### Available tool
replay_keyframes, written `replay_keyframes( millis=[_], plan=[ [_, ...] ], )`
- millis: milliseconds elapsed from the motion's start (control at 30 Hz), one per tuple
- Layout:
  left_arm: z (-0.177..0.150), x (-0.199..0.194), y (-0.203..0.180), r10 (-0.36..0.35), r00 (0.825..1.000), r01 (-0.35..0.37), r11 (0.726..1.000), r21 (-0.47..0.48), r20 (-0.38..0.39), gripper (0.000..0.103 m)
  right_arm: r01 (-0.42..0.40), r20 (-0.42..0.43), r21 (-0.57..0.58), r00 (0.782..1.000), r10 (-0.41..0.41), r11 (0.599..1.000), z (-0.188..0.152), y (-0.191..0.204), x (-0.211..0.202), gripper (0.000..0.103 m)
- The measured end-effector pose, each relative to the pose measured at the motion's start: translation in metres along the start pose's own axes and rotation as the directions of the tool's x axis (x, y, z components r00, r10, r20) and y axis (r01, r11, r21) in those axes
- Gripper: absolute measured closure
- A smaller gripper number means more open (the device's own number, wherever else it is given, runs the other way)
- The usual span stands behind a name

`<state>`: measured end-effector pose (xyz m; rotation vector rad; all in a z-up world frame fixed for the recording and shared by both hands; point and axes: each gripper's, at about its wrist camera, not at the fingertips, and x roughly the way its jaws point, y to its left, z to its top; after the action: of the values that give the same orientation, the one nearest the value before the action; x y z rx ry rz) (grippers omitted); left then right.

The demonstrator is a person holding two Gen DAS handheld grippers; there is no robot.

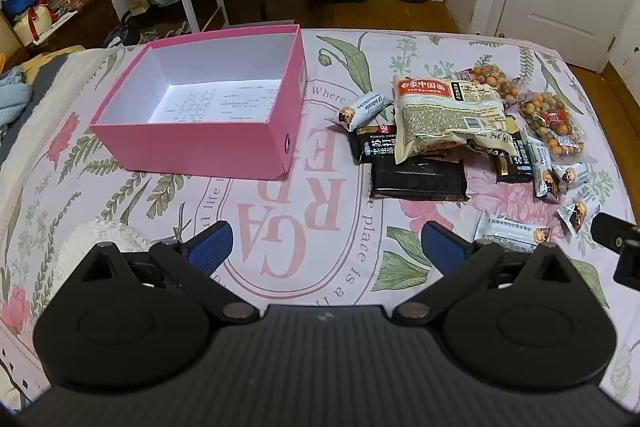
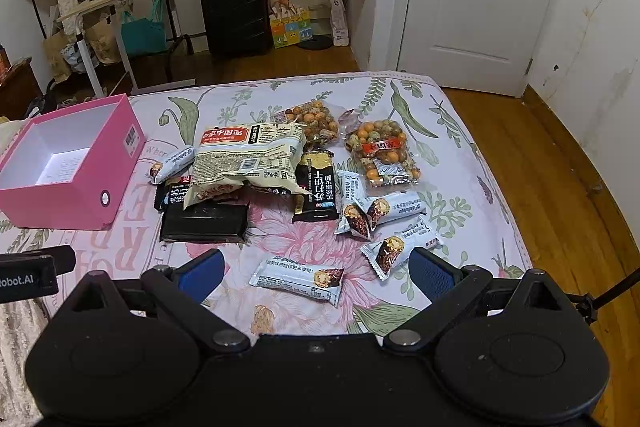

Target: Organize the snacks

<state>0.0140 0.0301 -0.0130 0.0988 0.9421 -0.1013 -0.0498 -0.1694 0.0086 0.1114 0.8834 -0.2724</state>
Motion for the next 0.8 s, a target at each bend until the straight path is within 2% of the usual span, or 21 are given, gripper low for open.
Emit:
replay_keyframes(
  millis=[500,800],
  plan=[
    [-0.009,0.005,-0.011,-0.027,0.997,0.028,1.000,0.008,-0.069,0.001,0.030,-0.023,-0.012,0.999,-0.030,0.999,-0.008,-0.006,0.005,0.003],
    [-0.012,0.004,-0.013,-0.028,0.998,0.030,0.999,0.029,-0.063,0.001,0.030,-0.007,-0.006,1.000,-0.030,1.000,-0.010,-0.010,0.003,0.003]
  ],
)
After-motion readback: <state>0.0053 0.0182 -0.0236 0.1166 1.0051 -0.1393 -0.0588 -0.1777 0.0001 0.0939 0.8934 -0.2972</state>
